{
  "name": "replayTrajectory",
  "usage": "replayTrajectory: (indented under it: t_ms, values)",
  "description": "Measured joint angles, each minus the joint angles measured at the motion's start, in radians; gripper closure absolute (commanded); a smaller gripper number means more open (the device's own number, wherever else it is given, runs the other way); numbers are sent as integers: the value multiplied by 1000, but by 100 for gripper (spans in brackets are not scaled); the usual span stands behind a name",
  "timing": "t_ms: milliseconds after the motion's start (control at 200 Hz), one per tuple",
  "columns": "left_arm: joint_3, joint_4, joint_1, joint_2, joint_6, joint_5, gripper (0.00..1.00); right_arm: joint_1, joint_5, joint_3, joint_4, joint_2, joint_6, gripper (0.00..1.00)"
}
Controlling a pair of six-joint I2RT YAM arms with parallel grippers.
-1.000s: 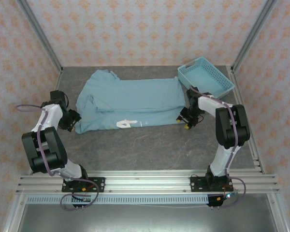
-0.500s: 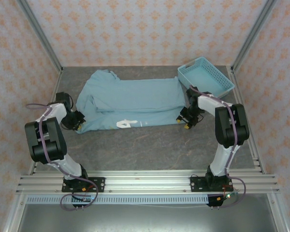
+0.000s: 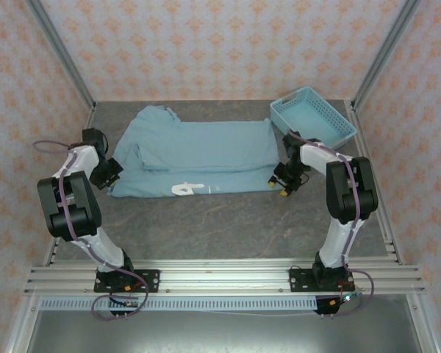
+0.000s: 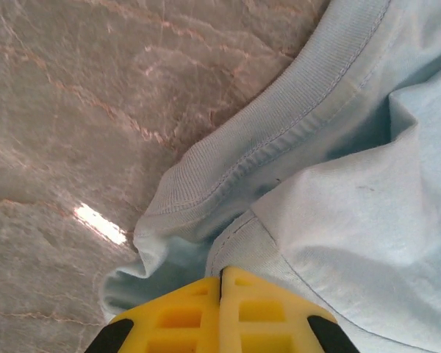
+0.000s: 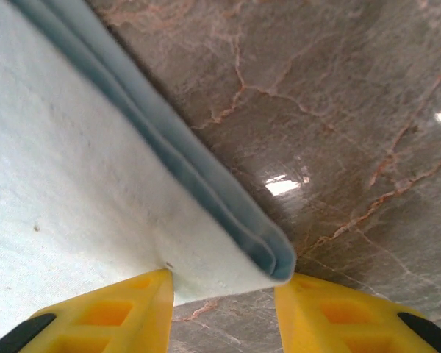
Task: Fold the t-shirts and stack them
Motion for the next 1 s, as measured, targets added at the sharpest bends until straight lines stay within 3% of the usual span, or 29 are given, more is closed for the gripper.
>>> replayTrajectory:
  t_ms: [145, 255, 415, 560, 766, 1001]
  values:
    - [69, -60, -6, 70, 15, -55, 70, 0, 0, 9, -11, 3, -1, 59]
    - [91, -126, -32, 80, 9, -158, 66, 0, 3, 10, -11, 0, -4, 59]
    - [70, -171, -111, -47, -49, -219, 71, 13, 42, 10, -11, -49, -7, 64]
    - [29, -147, -181, -146, -147, -105, 84, 55, 47, 40, -4, -86, 1, 77]
    - [12, -85, -187, 40, -233, 12, 93, 91, 42, 117, 24, -5, 19, 86]
    - [52, -90, -174, 153, -219, -39, 95, 91, 84, 160, 13, 108, -3, 89]
